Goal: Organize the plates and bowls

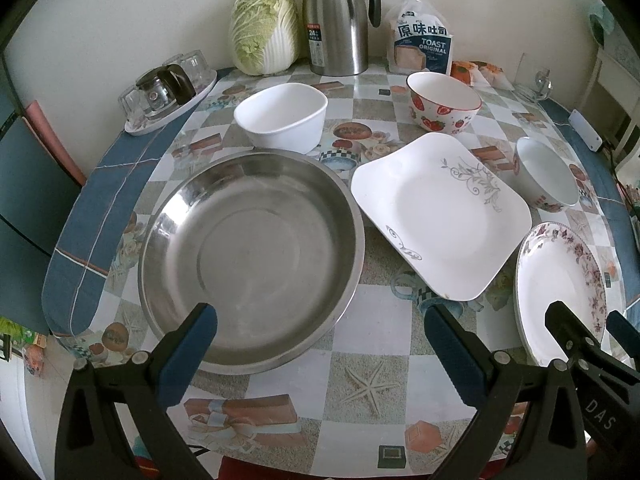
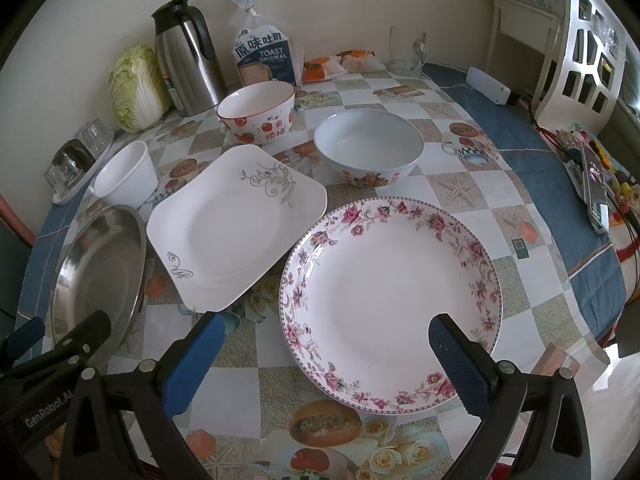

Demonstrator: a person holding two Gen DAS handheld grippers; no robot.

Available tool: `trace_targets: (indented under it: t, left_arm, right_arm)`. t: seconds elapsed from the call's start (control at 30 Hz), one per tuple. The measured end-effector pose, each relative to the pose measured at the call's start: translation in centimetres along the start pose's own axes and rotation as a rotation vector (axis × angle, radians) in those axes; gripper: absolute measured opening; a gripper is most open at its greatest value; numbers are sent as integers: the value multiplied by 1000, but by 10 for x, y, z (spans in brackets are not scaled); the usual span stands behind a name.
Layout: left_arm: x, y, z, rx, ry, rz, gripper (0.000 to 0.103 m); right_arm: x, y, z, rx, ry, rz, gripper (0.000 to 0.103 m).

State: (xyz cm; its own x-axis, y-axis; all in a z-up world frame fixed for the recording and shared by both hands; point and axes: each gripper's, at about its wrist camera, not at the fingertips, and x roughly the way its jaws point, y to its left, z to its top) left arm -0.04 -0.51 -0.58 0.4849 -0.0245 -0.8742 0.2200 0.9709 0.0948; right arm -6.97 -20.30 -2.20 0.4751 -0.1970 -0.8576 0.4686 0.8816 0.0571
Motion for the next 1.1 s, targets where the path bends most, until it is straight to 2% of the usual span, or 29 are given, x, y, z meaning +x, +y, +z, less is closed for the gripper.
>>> trace_targets:
  t: [1.1]
  left_arm:
    - [3, 2, 0, -17, 17, 0, 103]
  right_arm:
    - [0, 0, 1, 0, 4, 1, 103]
